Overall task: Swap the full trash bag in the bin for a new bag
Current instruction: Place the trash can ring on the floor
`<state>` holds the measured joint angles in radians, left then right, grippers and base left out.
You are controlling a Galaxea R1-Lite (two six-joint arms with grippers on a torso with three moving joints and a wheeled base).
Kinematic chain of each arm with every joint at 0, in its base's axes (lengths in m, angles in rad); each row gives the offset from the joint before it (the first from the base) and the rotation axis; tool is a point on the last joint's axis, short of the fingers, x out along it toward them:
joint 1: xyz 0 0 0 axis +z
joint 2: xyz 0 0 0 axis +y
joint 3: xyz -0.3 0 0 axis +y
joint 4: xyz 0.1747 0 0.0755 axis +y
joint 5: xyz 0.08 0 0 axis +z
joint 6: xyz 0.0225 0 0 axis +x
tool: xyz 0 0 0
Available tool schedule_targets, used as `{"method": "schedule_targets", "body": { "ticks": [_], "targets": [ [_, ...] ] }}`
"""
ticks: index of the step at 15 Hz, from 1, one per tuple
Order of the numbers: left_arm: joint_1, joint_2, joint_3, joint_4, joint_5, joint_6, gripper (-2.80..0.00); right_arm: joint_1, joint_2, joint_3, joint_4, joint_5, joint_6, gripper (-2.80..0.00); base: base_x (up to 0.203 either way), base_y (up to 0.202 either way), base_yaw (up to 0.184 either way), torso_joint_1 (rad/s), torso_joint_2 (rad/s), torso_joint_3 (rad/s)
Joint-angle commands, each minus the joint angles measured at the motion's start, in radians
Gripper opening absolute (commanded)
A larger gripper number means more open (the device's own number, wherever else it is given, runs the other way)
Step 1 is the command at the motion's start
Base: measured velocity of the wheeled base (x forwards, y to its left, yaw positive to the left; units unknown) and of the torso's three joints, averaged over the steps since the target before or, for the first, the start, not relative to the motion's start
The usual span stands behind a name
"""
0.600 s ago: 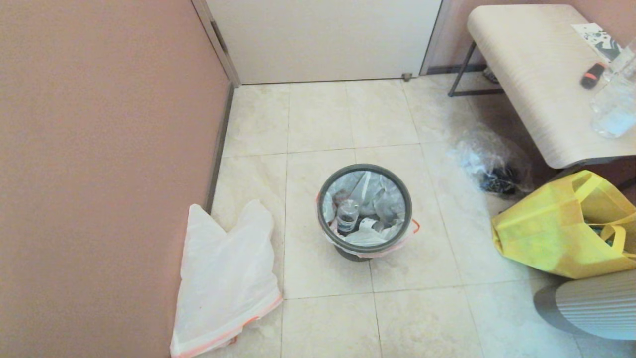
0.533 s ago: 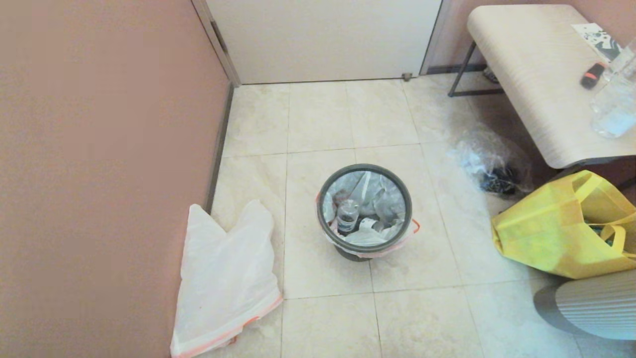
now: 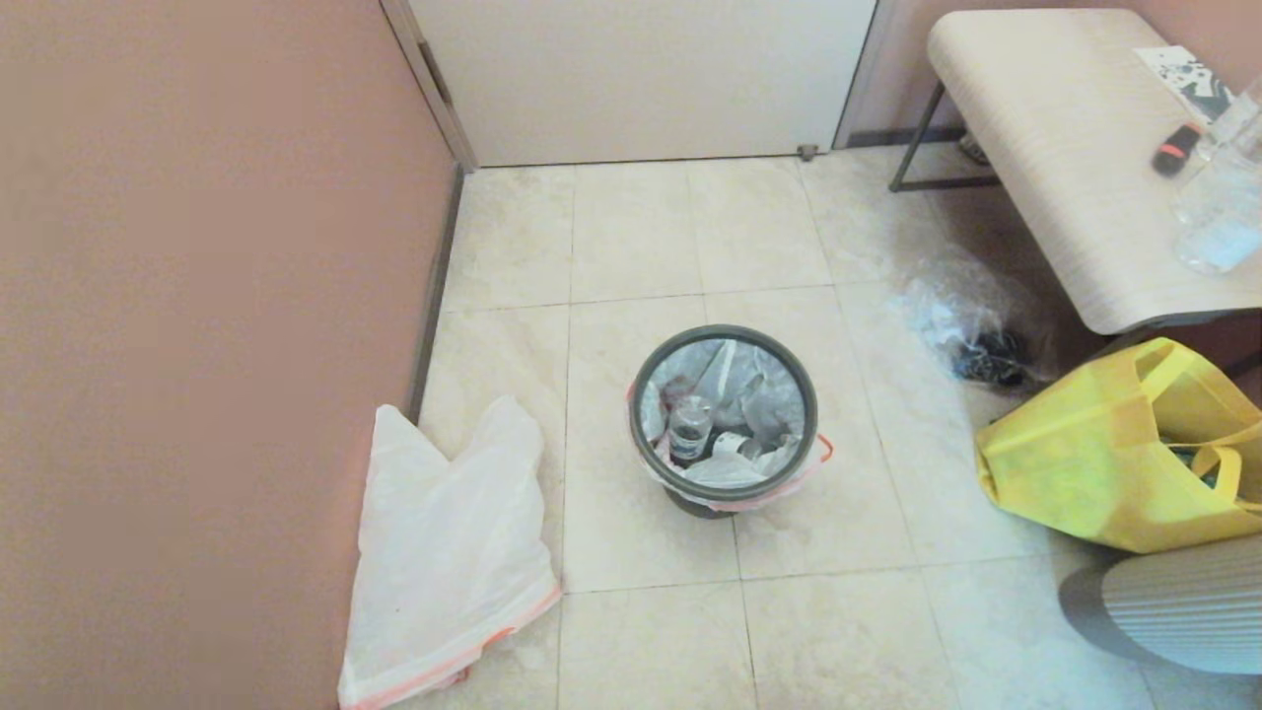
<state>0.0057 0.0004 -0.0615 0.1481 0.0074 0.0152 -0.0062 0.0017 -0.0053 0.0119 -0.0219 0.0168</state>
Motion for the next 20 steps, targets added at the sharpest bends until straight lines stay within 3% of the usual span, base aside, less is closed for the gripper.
{"method": "schedule_targets", "body": {
  "ticks": [1, 5, 8, 11, 16, 20],
  "targets": [
    [0.000, 0.001, 0.000, 0.001, 0.000, 0.000, -2.80, 0.000, -0.002, -0.006, -0.001, -0.002, -0.002, -2.80, 0.000, 0.000, 0.000, 0.000, 0.00, 0.000],
    [0.000, 0.000, 0.000, 0.001, 0.000, 0.000, -2.80, 0.000, 0.068, -0.120, 0.025, -0.004, -0.008, -2.80, 0.000, 0.000, 0.000, 0.000, 0.00, 0.000],
    [0.000, 0.001, 0.000, 0.001, 0.000, 0.000, -2.80, 0.000, 0.227, -0.241, 0.035, 0.001, -0.011, -2.80, 0.000, 0.000, 0.000, 0.000, 0.00, 0.000],
    [0.000, 0.000, 0.000, 0.001, 0.000, 0.000, -2.80, 0.001, 0.439, -0.393, 0.034, 0.005, -0.017, -2.80, 0.000, 0.000, 0.000, 0.000, 0.00, 0.000],
    [0.000, 0.000, 0.000, 0.001, 0.000, 0.000, -2.80, 0.001, 0.842, -0.635, -0.004, 0.004, -0.100, -2.80, 0.000, 0.000, 0.000, 0.000, 0.00, 0.000],
    [0.000, 0.000, 0.000, 0.001, 0.000, 0.000, -2.80, 0.006, 1.235, -0.837, -0.057, -0.012, -0.093, -2.80, 0.000, 0.000, 0.000, 0.000, 0.00, 0.000]
  ]
}}
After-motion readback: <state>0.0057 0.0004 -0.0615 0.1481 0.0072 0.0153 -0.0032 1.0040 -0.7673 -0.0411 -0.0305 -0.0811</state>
